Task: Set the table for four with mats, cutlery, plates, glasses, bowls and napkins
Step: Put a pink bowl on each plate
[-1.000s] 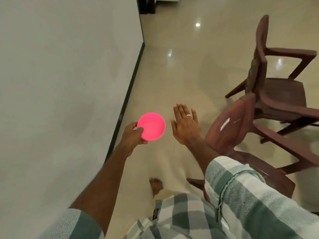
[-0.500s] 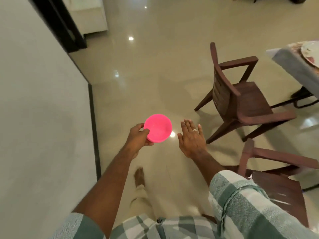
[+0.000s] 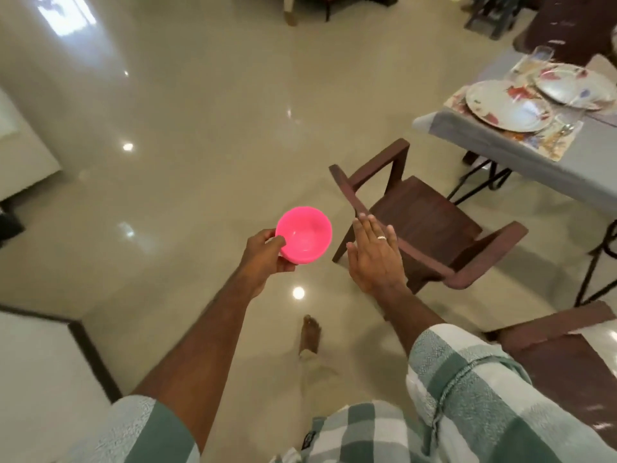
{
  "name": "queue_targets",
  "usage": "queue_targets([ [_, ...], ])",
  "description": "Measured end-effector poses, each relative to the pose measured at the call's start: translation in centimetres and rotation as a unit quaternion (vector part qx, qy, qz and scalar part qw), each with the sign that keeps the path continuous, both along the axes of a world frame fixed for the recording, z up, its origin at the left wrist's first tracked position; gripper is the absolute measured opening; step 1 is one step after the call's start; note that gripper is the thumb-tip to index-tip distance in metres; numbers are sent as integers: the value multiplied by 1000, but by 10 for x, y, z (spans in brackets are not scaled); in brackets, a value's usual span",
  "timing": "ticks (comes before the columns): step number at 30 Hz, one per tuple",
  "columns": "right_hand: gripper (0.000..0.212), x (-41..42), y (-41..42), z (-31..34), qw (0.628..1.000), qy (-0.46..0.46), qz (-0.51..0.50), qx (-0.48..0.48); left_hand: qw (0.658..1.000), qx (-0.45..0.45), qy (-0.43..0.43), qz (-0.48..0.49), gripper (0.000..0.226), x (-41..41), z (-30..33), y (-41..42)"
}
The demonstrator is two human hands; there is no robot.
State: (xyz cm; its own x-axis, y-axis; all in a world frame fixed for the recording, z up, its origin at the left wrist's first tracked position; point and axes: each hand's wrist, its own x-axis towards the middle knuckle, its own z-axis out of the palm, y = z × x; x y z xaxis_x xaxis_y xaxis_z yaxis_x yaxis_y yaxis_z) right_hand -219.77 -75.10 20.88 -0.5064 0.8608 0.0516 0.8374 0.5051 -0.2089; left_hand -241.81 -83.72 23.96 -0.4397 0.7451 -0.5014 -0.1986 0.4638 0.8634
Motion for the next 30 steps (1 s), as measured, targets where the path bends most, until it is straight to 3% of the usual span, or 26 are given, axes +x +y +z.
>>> queue_targets([
  [14,55,-75,263,-3,974,10,-224,-33,977,-6,-24,-213,32,-85,17,369],
  [21,58,-109,374,-21,937,-1,-345,-53,937,-10,-76,-341,32,-102,-5,531],
  [30,62,-158,478,2,871,-27,-489,-40,877,-24,-94,-471,38,-118,3,693],
])
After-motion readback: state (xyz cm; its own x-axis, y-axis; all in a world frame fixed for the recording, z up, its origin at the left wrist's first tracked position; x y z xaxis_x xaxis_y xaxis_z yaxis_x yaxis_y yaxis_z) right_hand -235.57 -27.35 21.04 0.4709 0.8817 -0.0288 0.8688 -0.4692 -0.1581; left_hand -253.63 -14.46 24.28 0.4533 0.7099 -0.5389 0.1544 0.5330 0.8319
